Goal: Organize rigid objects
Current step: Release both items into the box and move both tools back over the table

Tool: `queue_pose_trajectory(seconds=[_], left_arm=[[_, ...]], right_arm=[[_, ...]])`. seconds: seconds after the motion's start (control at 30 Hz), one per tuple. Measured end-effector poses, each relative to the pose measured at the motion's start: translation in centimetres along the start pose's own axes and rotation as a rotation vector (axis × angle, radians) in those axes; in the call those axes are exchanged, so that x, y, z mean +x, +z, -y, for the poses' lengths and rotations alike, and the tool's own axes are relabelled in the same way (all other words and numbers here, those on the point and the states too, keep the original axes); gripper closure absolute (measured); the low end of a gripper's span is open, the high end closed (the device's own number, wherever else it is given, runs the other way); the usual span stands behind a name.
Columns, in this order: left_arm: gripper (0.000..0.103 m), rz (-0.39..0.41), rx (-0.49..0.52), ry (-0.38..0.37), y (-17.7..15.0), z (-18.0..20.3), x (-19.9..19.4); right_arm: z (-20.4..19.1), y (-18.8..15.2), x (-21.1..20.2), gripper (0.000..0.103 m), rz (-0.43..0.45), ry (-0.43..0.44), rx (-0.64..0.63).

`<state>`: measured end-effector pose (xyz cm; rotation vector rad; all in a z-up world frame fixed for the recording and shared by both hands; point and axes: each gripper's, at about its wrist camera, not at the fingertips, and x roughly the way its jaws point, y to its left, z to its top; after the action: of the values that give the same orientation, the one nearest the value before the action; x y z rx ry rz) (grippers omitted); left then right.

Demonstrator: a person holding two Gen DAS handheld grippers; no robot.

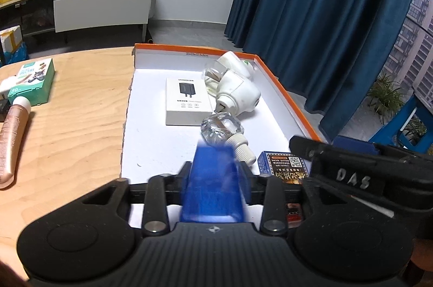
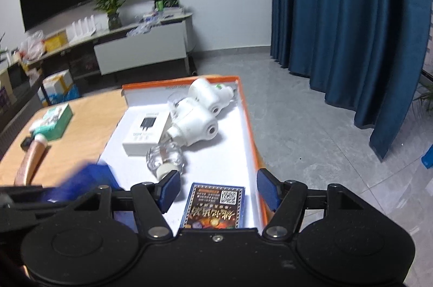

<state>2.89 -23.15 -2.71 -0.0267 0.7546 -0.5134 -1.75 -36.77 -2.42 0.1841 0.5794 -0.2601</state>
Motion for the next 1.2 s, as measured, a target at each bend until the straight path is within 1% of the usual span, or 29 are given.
queue_pose_trajectory(seconds=[0.07,0.1,0.17,0.2,0.27,0.37,0.43,0.53,0.63,0.7,0.73,0.9,1.0,1.2], left_arm=[[0.048,0.008,-0.003,-0.004,0.1,0.0,-0.3],[0.044,0.012,-0.001,-0.002,0.2,0.1,-0.5],[0.028,0.022,0.003,0.002,0.2,0.1,-1.0],[0.024,0.028,0.008,0.004,0.3,0.2,-1.2],[0.011,0.043,0.017,0.017,0.3,0.2,-1.8],[0.003,0.063,0.032,0.045,0.5,-0.2,-2.9],[0.000,0.073,0.029,0.062,0.6,-0.8,-3.6],[0.000,0.082,0.018,0.100,0.8,-1.9,-4.6],[0.000,0.105,0.014,0.183,0.7,-3.4,-5.7],[0.000,0.104,0.020,0.246,0.7,-4.6,-6.2],[0.000,0.100,0.015,0.263,0.6,-5.5,-6.4],[0.000,0.096,-0.064,0.300,0.2,-10.4,-8.0],[0.000,0.082,-0.093,0.284,0.1,-13.4,-8.4],[0.000,0.079,-0.133,0.349,0.4,-18.6,-8.2]], right_arm=[[0.1,0.2,-0.5,0.025,0.020,-0.013,0.012],[0.2,0.3,-0.7,0.025,0.027,-0.017,0.016],[0.2,0.5,-1.2,0.024,0.038,-0.018,0.021],[0.2,0.6,-1.4,0.023,0.044,-0.018,0.022],[0.0,0.8,-1.9,0.023,0.057,-0.021,0.018],[-0.6,1.2,-2.4,0.022,0.059,-0.014,0.012],[-1.0,1.4,-2.8,0.022,0.065,-0.004,0.007],[-2.2,1.7,-3.4,0.022,0.067,0.013,-0.011],[-3.7,1.8,-3.7,0.021,0.065,0.040,-0.035],[-4.8,1.8,-3.7,0.021,0.060,0.057,-0.052],[-5.3,1.8,-3.6,0.021,0.058,0.068,-0.060],[-8.4,1.8,-3.2,0.021,0.034,0.115,-0.106],[-10.2,1.6,-2.9,0.021,0.020,0.138,-0.133],[-12.9,1.3,-2.1,0.021,0.007,0.163,-0.182]])
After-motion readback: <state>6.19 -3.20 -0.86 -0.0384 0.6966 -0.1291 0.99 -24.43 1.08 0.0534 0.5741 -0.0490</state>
